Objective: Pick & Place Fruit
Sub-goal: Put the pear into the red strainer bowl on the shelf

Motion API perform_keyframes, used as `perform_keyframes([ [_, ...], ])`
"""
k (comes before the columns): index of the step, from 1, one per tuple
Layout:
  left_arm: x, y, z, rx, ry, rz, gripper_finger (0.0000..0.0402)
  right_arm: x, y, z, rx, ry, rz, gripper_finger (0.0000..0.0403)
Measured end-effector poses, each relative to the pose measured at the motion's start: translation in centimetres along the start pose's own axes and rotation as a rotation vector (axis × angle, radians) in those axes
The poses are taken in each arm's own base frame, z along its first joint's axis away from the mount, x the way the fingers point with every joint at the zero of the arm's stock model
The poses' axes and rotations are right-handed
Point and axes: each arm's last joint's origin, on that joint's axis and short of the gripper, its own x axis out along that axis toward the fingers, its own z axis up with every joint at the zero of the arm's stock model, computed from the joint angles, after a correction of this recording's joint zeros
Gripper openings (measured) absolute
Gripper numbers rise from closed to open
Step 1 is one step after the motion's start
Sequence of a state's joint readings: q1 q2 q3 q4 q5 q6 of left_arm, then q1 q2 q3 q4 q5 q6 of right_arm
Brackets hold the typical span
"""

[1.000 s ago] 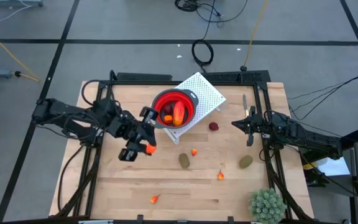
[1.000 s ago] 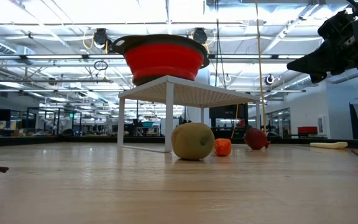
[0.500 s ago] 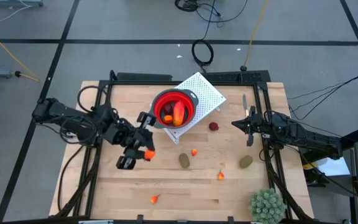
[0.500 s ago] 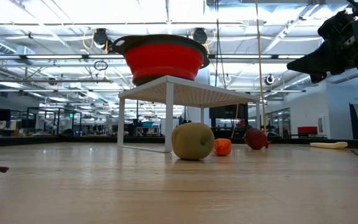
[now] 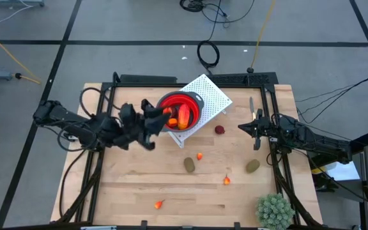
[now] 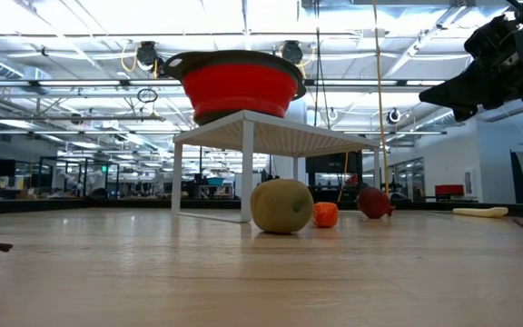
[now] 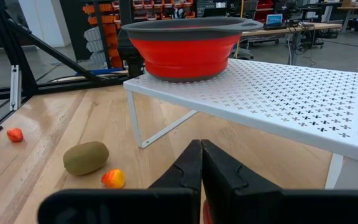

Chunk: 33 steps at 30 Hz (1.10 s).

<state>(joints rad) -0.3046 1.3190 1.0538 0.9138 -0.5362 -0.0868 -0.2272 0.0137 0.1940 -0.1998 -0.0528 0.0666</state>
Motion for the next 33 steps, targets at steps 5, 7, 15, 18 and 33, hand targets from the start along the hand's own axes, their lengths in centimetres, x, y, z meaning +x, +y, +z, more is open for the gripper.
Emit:
perform_keyframes([
  [5,-0.1,0.8,-0.8,-0.022,0.049,0.248,0.0111,0.0,0.0,0.0,0.000,0.000,0.000,0.0000],
  [7,-0.2,1.1,-1.3,-0.011,0.080,0.322,0.0111,0.0,0.0,0.0,0.000,0.000,0.000,0.0000],
  [15,-0.7,1.7,-2.8,0.079,0.191,0.439,0.0111,0.0,0.0,0.0,0.000,0.000,0.000,0.0000],
  [18,-0.8,1.8,-3.2,0.117,0.228,0.447,0.0111,0.0,0.0,0.0,0.000,0.000,0.000,0.0000],
  [33,-0.6,2.1,-5.3,0.265,0.342,0.545,0.0111,0.0,0.0,0.0,0.000,0.000,0.000,0.0000],
])
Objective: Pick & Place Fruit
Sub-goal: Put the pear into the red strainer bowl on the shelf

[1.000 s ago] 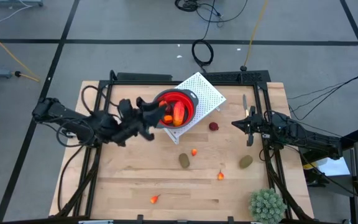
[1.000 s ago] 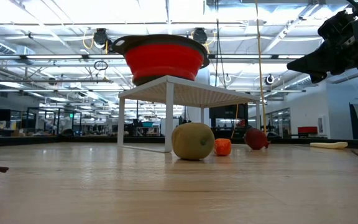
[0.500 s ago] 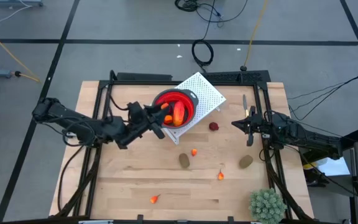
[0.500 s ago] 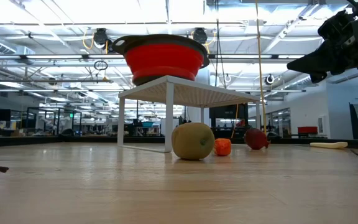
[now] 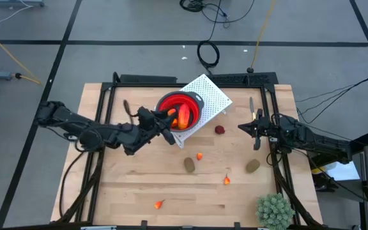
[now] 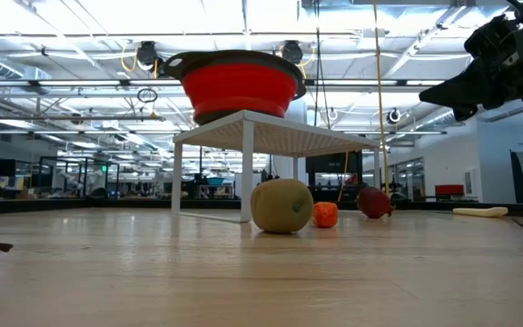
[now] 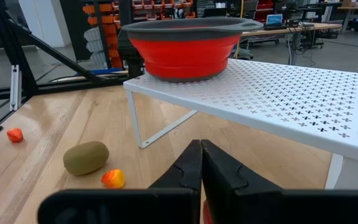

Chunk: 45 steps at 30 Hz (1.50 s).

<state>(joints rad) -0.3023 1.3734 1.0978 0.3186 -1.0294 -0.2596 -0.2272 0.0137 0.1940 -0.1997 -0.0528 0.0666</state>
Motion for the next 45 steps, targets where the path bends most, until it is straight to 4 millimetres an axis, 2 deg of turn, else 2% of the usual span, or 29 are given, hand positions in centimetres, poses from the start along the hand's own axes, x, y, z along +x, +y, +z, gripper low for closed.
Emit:
perform_keyframes([
  [7,2.7,-2.8,0.9,0.162,0.105,0.057,0.0111,0.0,0.0,0.0,0.000,0.000,0.000,0.0000],
  [12,4.6,-3.3,2.5,0.176,0.191,0.075,0.0111,0.0,0.0,0.0,0.000,0.000,0.000,0.0000],
  [19,7.1,-1.6,3.2,0.100,0.340,0.067,0.0111,0.0,0.0,0.0,0.000,0.000,0.000,0.0000],
  [26,8.7,1.4,2.4,-0.018,0.532,0.120,0.0111,0.0,0.0,0.0,0.000,0.000,0.000,0.0000],
  [31,9.0,2.8,2.0,-0.057,0.644,0.158,0.0111,0.0,0.0,0.0,0.000,0.000,0.000,0.0000],
  [36,9.1,3.3,1.8,-0.078,0.713,0.146,0.0111,0.0,0.0,0.0,0.000,0.000,0.000,0.0000],
  [45,8.3,3.4,0.6,0.036,0.882,0.053,0.0111,0.0,0.0,0.0,0.000,0.000,0.000,0.0000],
])
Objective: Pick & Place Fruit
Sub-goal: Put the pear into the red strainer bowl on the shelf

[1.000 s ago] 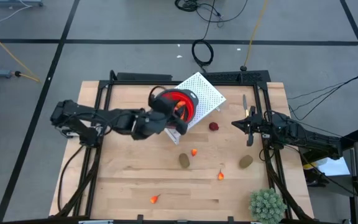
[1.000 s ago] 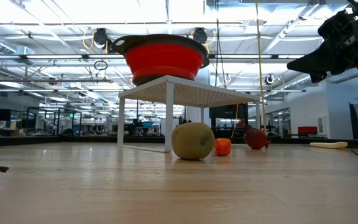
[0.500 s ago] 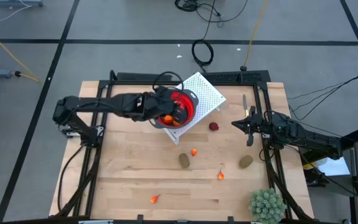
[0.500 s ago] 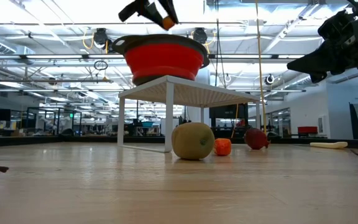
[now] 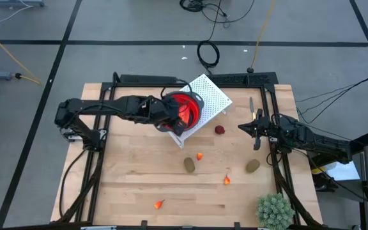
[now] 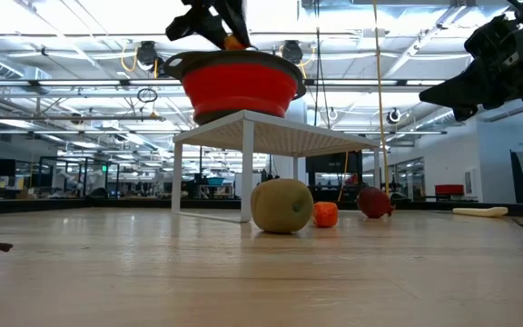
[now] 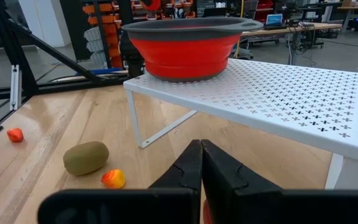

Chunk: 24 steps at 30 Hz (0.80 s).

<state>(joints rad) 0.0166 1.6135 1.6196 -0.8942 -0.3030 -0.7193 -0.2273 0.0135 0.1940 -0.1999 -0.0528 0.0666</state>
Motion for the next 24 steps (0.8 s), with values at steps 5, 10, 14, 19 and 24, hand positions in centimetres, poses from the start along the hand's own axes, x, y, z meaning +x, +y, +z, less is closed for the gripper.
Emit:
perform_keyframes([
  [5,-0.1,0.3,-0.7,0.107,0.061,0.035,0.0111,0.0,0.0,0.0,0.000,0.001,0.000,0.0000],
  [10,0.2,0.4,-0.8,0.209,0.082,0.047,0.0111,0.0,0.0,0.0,0.000,0.000,0.000,0.0000],
  [14,0.5,0.3,-0.9,0.309,0.087,0.054,0.0111,0.0,0.0,0.0,0.000,0.000,0.000,0.0000],
  [19,1.6,0.1,-1.2,0.377,0.109,0.073,0.0111,0.0,0.0,0.0,0.000,0.001,0.000,0.0000],
  [24,3.2,0.0,-1.5,0.409,0.148,0.098,0.0115,0.0,0.0,0.0,0.000,0.002,0.000,0.0000],
])
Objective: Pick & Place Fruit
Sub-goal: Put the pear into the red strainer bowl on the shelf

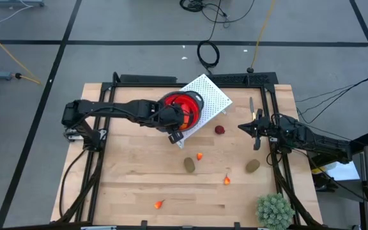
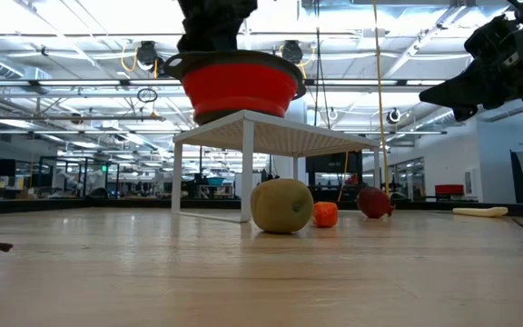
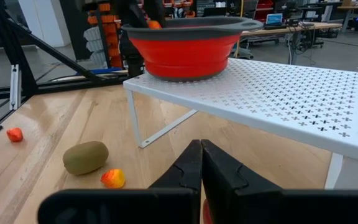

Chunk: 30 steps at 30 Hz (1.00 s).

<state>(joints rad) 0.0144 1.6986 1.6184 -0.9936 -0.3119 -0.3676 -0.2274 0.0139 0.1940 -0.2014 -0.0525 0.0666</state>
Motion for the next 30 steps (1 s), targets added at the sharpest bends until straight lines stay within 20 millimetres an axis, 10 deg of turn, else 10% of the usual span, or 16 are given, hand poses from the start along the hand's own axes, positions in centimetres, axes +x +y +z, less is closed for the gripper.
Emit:
perform_keyframes([
  [17,0.8,0.5,0.2,-0.035,0.020,-0.001,0.0214,0.0,0.0,0.0,0.000,-0.001,0.000,0.0000],
  [30,-6.2,2.4,1.1,-0.168,-0.162,-0.094,0.0228,0.0,0.0,0.0,0.000,-0.002,0.000,0.0000],
])
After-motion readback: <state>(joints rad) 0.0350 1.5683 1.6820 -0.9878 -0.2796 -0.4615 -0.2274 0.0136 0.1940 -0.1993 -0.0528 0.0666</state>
